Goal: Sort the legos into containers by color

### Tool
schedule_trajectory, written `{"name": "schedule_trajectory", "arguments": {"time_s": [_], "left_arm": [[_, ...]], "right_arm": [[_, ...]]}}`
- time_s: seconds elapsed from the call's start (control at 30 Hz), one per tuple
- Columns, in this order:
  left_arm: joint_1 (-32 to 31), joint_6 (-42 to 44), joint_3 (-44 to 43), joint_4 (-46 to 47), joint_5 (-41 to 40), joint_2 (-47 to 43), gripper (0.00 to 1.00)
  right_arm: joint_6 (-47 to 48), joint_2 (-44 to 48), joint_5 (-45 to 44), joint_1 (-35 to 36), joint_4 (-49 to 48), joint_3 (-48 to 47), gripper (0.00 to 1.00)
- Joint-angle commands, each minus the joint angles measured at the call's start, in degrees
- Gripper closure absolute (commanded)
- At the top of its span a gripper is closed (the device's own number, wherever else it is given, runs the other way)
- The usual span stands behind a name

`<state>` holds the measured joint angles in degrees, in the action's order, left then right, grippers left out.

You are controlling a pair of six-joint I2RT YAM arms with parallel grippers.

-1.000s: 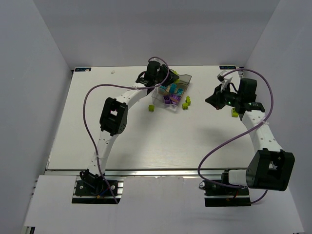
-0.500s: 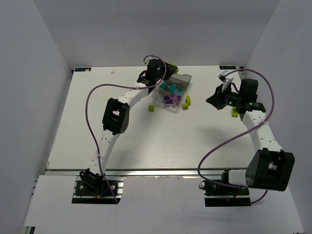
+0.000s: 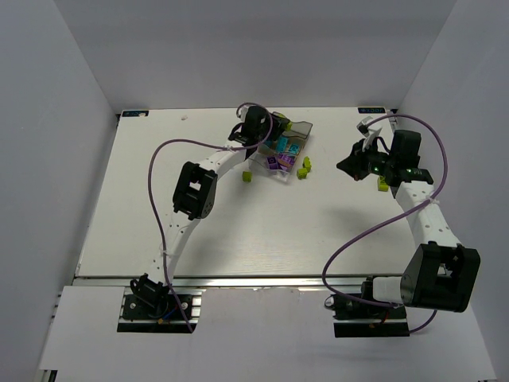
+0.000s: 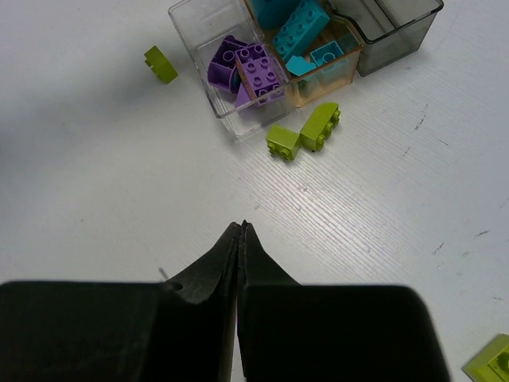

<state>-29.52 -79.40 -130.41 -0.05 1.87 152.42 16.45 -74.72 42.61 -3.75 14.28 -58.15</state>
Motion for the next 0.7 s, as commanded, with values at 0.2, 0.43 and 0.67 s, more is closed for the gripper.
{"name": "schedule_trajectory", "arguments": {"time_s": [0.2,0.43,0.67], "left_arm": [[-0.3,-0.9,-2.9,-1.3,0.4,-1.6,0.35],[-0.2,-0.8,-2.1,-0.4,1.6,-3.2,0.35],[-0.2,5.4,3.8,2.0,4.9,-12.4,0.52]], "right_arm": [[-0.2,1.5,1.0,-0.3,-1.5,0.9,1.00],[0.8,2.0,0.6,-0.3,0.2,0.1,1.00],[1.2,1.9,-2.2,-0.4,2.9,-2.2,0.81]]}}
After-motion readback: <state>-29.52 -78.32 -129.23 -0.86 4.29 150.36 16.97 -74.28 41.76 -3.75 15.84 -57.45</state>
